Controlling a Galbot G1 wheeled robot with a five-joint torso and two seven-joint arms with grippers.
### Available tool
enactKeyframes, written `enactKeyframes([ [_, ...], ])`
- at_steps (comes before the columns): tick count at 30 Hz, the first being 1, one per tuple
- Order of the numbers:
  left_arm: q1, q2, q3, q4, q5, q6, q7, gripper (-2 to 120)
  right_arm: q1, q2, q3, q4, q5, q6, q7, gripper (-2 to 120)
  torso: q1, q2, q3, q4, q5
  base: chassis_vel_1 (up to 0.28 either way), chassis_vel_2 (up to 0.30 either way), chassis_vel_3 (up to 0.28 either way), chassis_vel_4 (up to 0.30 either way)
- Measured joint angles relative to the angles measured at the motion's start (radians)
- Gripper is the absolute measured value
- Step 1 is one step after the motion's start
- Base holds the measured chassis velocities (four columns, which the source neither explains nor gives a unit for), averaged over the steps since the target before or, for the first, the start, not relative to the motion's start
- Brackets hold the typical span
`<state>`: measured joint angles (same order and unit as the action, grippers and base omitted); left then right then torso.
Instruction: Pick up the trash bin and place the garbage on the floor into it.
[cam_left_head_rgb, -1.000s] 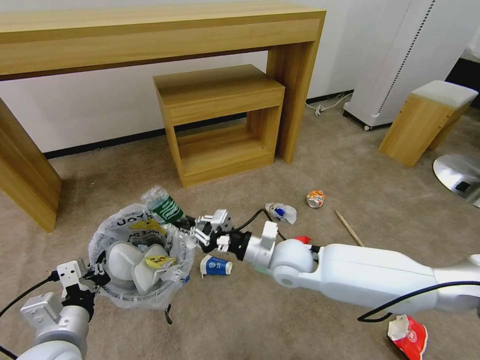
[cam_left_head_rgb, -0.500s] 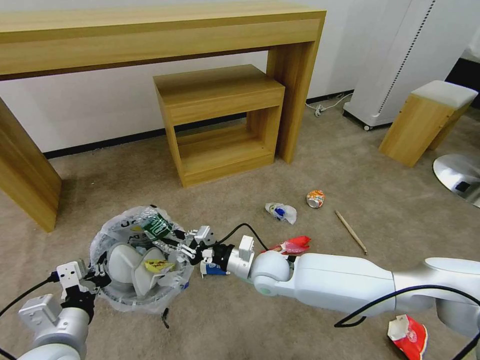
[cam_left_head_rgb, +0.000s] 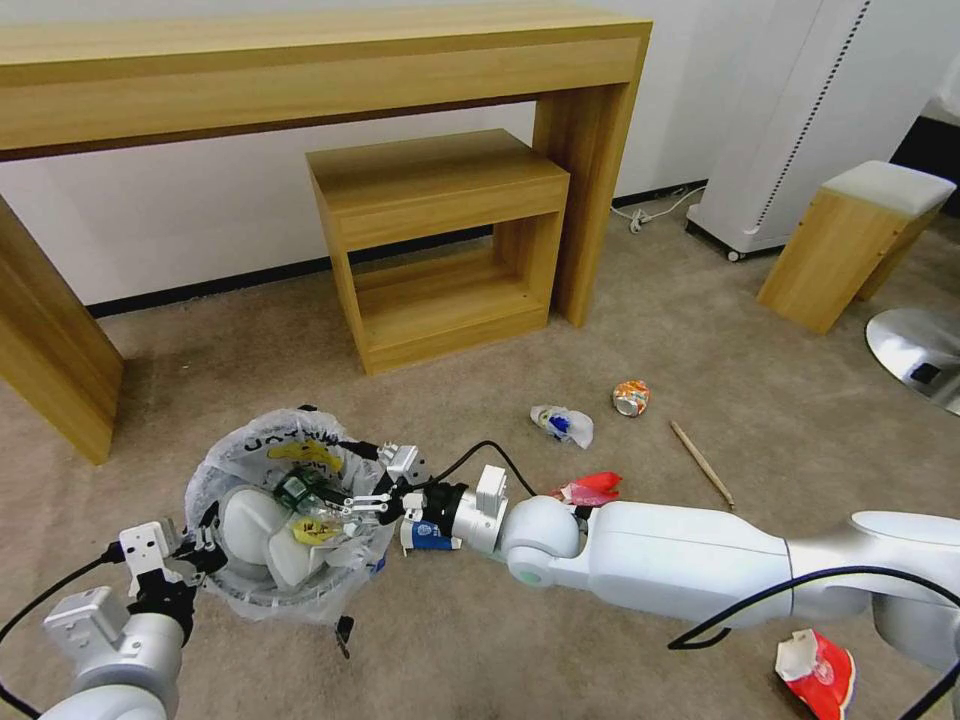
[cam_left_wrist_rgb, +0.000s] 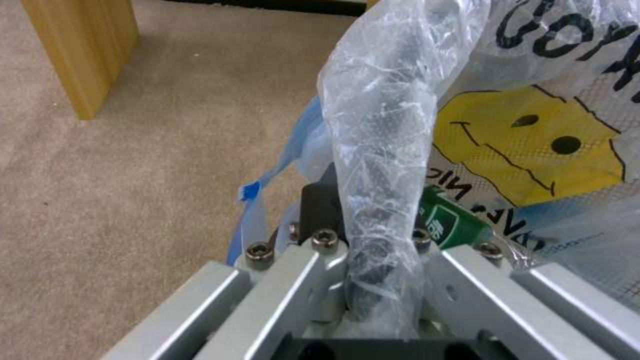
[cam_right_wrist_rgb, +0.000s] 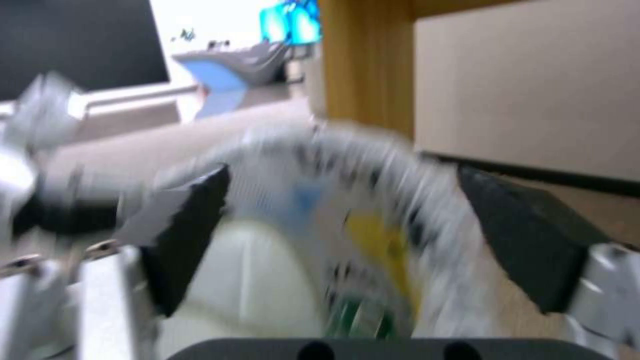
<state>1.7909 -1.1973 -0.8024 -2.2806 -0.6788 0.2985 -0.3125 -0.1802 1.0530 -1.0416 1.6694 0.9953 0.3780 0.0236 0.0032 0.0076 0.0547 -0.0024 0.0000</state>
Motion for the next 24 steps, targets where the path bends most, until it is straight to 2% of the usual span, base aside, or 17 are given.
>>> enactKeyframes([
  [4, -0.003, 0.003, -0.002, 0.01, 0.0, -0.001, 0.0, 1, -0.016, -0.021, 0.068, 0.036, 0.023, -0.021, 0.03, 96, 0.0, 0.0, 0.0, 0.0002, 0.0, 0.0, 0.0, 0.0, 0.0],
  [7, -0.007, 0.006, -0.003, 0.023, 0.0, -0.005, 0.001, 1, -0.047, -0.085, 0.147, 0.059, 0.045, -0.061, 0.064, 100, 0.0, 0.0, 0.0, -0.0001, 0.0001, 0.0, 0.0, 0.0, 0.0],
  [12, -0.014, 0.007, -0.003, 0.034, 0.0, -0.006, 0.002, 1, -0.078, -0.145, 0.18, 0.061, 0.066, -0.091, 0.072, 100, 0.0, 0.0, 0.0, -0.0002, 0.0002, 0.0, 0.0, 0.0, 0.0],
  [16, -0.034, 0.005, 0.003, 0.047, 0.0, -0.007, 0.002, 1, -0.1, -0.209, 0.159, -0.049, 0.068, -0.085, -0.049, 100, 0.0, 0.0, 0.0, -0.0003, 0.0002, 0.0, 0.0, 0.0, 0.0],
  [17, -0.034, 0.005, 0.003, 0.047, 0.0, -0.007, 0.002, 1, -0.1, -0.209, 0.159, -0.049, 0.068, -0.085, -0.049, 100, 0.0, 0.0, 0.0, -0.0003, 0.0002, 0.0, 0.0, 0.0, 0.0],
  [20, -0.038, -0.002, 0.007, 0.049, 0.0, -0.007, 0.002, 1, -0.1, -0.203, 0.109, -0.209, 0.054, -0.016, -0.23, 100, 0.0, 0.0, 0.0, -0.0001, 0.0002, 0.0, 0.0, 0.0, 0.0],
  [21, -0.038, -0.002, 0.007, 0.049, 0.0, -0.007, 0.002, 1, -0.1, -0.203, 0.109, -0.209, 0.054, -0.016, -0.23, 100, 0.0, 0.0, 0.0, -0.0001, 0.0002, 0.0, 0.0, 0.0, 0.0],
  [23, -0.037, -0.009, 0.007, 0.049, 0.002, -0.008, 0.002, 1, -0.097, -0.185, 0.073, -0.309, 0.037, 0.025, -0.321, 100, 0.0, 0.0, 0.0, 0.0, 0.0002, 0.0, 0.0, 0.0, 0.0],
  [24, -0.037, -0.009, 0.007, 0.049, 0.002, -0.008, 0.002, 1, -0.097, -0.185, 0.073, -0.309, 0.037, 0.025, -0.321, 100, 0.0, 0.0, 0.0, 0.0, 0.0002, 0.0, 0.0, 0.0, 0.0],
])
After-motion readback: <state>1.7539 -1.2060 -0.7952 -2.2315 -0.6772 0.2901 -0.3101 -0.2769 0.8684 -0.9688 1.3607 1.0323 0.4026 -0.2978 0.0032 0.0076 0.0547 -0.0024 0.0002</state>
